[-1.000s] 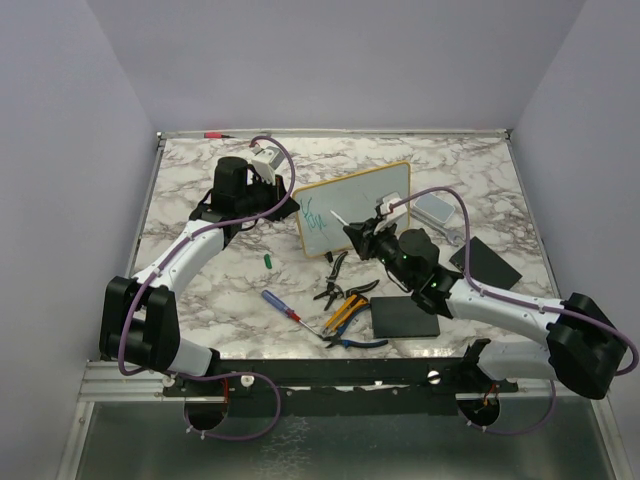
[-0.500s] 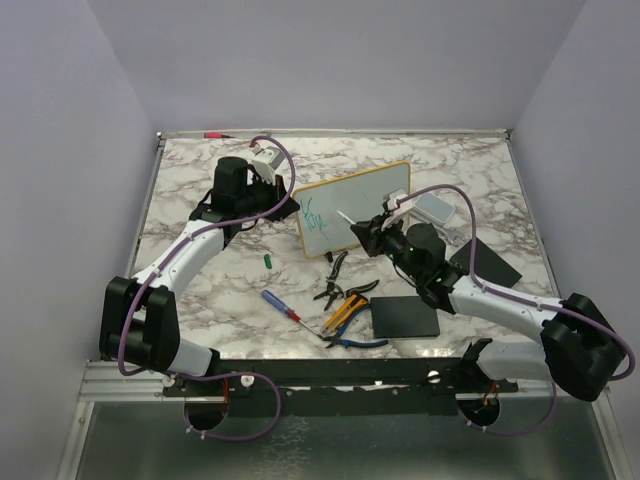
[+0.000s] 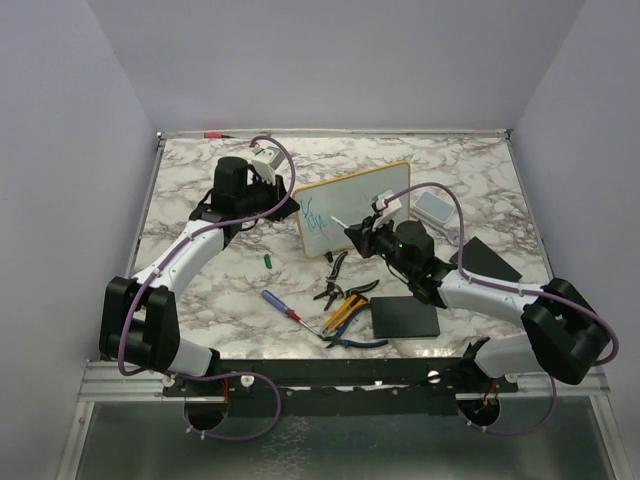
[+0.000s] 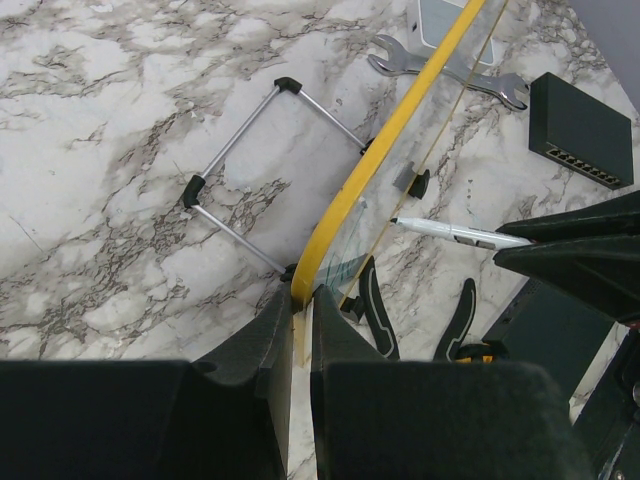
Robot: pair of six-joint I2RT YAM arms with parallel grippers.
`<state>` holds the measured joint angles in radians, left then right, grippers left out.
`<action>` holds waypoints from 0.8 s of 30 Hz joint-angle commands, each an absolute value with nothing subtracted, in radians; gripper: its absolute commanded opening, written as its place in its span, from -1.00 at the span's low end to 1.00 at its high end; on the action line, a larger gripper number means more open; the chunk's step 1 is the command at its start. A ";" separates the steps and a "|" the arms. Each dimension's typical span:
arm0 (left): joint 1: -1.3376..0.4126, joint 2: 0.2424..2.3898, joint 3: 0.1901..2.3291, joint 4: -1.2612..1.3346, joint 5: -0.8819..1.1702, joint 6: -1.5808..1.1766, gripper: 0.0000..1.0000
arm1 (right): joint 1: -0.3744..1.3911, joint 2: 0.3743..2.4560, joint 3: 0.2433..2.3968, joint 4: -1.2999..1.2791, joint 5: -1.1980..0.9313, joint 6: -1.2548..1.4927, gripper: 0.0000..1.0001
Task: Write a sentence on the whiteboard
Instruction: Write on the whiteboard at the whiteboard stand.
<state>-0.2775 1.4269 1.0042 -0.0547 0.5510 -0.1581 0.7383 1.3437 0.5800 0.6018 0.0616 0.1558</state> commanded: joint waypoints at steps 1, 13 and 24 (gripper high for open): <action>-0.284 1.408 1.009 -0.057 0.523 -0.141 -0.92 | 0.737 1.374 0.626 0.653 0.077 0.149 -0.99; -0.284 1.408 1.012 -0.059 0.524 -0.140 -0.92 | 0.737 1.422 0.632 0.636 0.119 0.154 -0.99; -0.285 1.408 1.014 -0.058 0.528 -0.143 -0.92 | 0.737 1.423 0.559 0.639 0.087 0.205 -0.98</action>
<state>-0.2775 1.4269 1.0042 -0.0551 0.5465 -0.1551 0.7395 1.4090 0.5816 0.6334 0.0803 0.1814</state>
